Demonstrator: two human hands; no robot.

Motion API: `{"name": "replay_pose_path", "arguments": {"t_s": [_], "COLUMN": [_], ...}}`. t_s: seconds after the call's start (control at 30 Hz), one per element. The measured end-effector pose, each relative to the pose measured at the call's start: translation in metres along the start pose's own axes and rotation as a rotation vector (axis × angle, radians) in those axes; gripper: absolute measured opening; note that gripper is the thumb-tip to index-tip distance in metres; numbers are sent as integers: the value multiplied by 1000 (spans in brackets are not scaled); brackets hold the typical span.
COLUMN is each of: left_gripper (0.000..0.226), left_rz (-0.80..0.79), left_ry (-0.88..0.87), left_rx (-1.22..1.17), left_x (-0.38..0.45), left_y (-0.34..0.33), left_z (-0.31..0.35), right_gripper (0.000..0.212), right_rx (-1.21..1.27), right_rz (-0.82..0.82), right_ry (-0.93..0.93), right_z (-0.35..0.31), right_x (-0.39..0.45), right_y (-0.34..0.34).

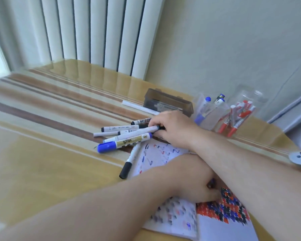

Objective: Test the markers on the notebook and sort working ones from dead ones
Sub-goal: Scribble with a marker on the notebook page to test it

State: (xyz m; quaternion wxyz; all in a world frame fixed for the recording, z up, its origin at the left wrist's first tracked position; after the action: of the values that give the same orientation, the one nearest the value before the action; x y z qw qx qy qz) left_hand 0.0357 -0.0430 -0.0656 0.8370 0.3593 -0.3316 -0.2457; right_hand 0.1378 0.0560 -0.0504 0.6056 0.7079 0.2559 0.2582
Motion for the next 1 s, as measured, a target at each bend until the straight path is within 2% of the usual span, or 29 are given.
{"name": "replay_pose_path", "arguments": {"t_s": [0.07, 0.17, 0.3, 0.4, 0.47, 0.53, 0.57, 0.6, 0.67, 0.73, 0.77, 0.83, 0.93, 1.0], "left_gripper": [11, 8, 9, 14, 27, 38, 35, 27, 13, 16, 18, 20, 23, 26], "left_rz": [-9, -5, 22, 36, 78, 156, 200, 236, 272, 272, 279, 313, 317, 262], "left_ry": [40, 126, 188, 254, 318, 371, 385, 396, 398, 356, 346, 336, 253, 165], "left_rx": [-29, -94, -180, -217, -274, -361, -410, -446, -426, -374, -376, -403, -368, -211], "left_x": [1, 2, 2, 1, 0, -3, -4, -4, -4, -2, -1, -2, -1, 3], "left_y": [2, 7, 12, 15, 18, 24, 28, 30, 34, 33, 32, 34, 37, 34], "left_z": [-5, -15, -22, -29, -36, -41, -43, -45, -46, -42, -41, -38, -26, -15], "right_gripper": [13, 8, 21, 21, 59, 68, 64, 56, 33, 24, 23, 23, 41, 54], "right_rx": [12, 143, 398, 860, 1271, 1492, 1464, 1315, 828, 479, 422, 475, 893, 1085], "right_rz": [45, 104, 219, 422, 495, 504, 475, 452, 401, 359, 367, 435, 475, 416], "right_ry": [-27, -169, -376, -459, -462, -458, -446, -459, -446, -359, -315, -262, -202, -148], "right_z": [13, 57, 127, 156, 162, 153, 144, 136, 122, 108, 103, 103, 104, 97], "right_x": [-11, -43, -104, -152, -171, -177, -177, -177, -175, -173, -174, -178, -178, -173], "right_y": [12, 37, 50, 47, 26, 6, 3, 5, 17, 24, 28, 35, 33, 27]}}
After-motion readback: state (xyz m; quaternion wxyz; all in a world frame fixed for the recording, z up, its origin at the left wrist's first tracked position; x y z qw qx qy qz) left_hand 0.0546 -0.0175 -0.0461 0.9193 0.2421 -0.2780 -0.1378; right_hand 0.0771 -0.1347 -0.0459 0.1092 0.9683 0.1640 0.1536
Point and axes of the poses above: each hand's wrist, its own x-axis towards the middle knuckle, its own y-axis out of the back of the hand, z = x × y, the point moved 10 cm from there along x, towards the middle knuckle, and after that the axes turned 2 degrees about -y, right-handed, at the moved point
